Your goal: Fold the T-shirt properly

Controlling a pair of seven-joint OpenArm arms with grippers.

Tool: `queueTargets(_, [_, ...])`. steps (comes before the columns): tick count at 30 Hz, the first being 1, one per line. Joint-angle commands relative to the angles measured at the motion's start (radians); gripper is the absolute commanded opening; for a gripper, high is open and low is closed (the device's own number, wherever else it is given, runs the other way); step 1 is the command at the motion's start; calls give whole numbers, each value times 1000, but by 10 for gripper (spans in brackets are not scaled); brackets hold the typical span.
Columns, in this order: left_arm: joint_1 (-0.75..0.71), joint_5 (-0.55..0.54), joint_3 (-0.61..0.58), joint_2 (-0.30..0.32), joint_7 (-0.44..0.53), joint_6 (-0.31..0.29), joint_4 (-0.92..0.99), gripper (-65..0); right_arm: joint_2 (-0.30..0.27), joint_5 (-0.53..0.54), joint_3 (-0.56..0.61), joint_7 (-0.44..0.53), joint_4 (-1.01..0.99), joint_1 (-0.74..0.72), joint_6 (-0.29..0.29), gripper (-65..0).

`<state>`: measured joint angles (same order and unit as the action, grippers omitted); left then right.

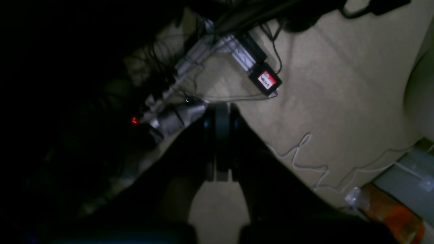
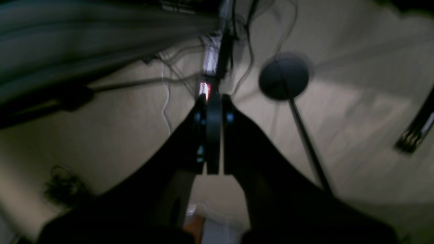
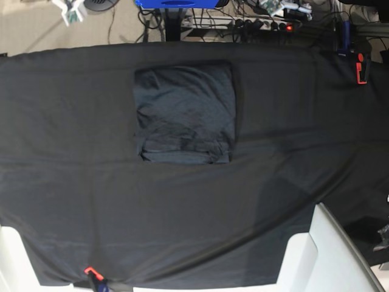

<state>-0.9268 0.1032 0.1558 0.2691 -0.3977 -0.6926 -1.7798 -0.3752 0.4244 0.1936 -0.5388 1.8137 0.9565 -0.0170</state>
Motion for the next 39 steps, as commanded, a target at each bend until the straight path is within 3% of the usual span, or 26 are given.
queueTargets(1, [1,-6,1,3,6,-6,42,-650,3,3,-1,-19,-45,-8,1,-647])
queueTargets(3, [64,-6,-19,0,23,-6,192,-650,22,3,7,-34,-196,-70,4,-645])
queueTargets(6, [183,-6,-92,0,125,-6,478,-650,31,3,85,-34,-500,-236,4,-644])
queueTargets(8, [280,-6,-150,0,216,-6,710,-650,35,3,175,-31,-750,-377,4,-642])
queueTargets(10, [432,-7,-253,0,340,-6,1041,-650,74,3,318,46,-1081,-549,4,-642])
queueTargets(11, [524,-12,-318,-6,420,-6,1231,-650,100,3,395,128,-1247,-626,4,-642])
queueTargets(14, [748,-18,-457,-83,738,205,1767,-650,187,3,603,537,-1650,-759,4,-642])
queueTargets(16, [799,-18,-485,-118,945,336,1780,-650,233,11,712,828,-1805,-781,4,-642])
queueTargets(17, [802,-18,-482,-123,983,382,1780,-650,247,11,728,940,-1814,-779,4,-642])
queueTargets(18, [803,-18,-482,-123,974,411,1780,-650,252,12,728,1018,-1814,-767,4,-642])
queueTargets(20, [803,-18,-482,-124,925,417,1780,-650,252,12,692,1083,-1813,-746,4,-642])
queueTargets(22, [796,-18,-482,-123,882,417,1735,-650,252,12,613,1090,-1765,-735,4,-642])
queueTargets(27, [788,-15,-488,-118,876,417,1684,-650,259,12,321,1089,-1715,-675,4,-642])
queueTargets(29, [786,-18,-488,-118,876,417,1684,-650,261,8,257,1089,-1715,-658,4,-642])
queueTargets(39, [791,-7,-490,-116,880,417,1678,-650,276,8,238,1089,-1713,-643,4,-642])
